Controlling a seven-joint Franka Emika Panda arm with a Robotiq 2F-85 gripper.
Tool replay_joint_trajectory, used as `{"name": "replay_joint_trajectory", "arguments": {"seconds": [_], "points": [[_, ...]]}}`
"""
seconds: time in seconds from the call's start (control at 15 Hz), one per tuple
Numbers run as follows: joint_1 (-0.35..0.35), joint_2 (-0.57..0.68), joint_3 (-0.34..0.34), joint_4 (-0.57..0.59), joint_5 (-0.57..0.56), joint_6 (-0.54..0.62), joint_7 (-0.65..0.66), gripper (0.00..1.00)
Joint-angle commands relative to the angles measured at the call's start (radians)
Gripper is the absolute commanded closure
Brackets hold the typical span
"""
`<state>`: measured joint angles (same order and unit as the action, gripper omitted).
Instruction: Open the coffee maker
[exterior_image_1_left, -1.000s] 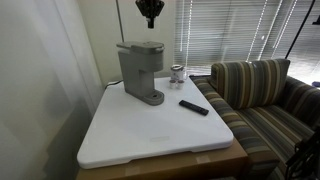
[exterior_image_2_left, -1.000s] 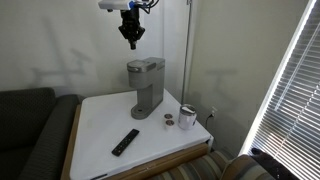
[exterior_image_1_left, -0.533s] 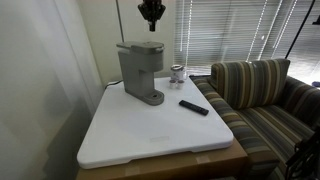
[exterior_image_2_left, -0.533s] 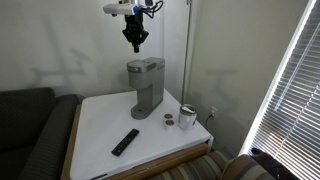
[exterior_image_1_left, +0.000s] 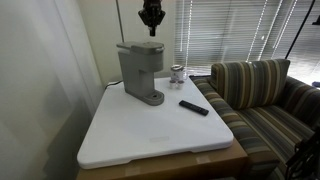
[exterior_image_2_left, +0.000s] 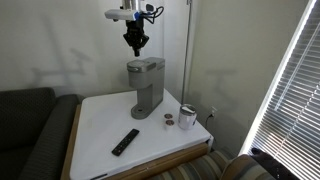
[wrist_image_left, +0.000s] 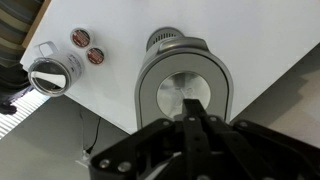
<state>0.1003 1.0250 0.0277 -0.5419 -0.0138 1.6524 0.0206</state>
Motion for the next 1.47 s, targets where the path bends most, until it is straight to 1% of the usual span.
{"name": "replay_joint_trajectory", "arguments": {"seconds": [0.0, 0.6, 1.4], "points": [[-0.016, 0.036, 0.014, 0.044, 0.018, 0.000, -0.025, 1.00], [-0.015, 0.067, 0.028, 0.047, 0.024, -0.011, -0.029, 1.00], [-0.014, 0.068, 0.024, 0.047, 0.023, -0.021, 0.004, 1.00]]}}
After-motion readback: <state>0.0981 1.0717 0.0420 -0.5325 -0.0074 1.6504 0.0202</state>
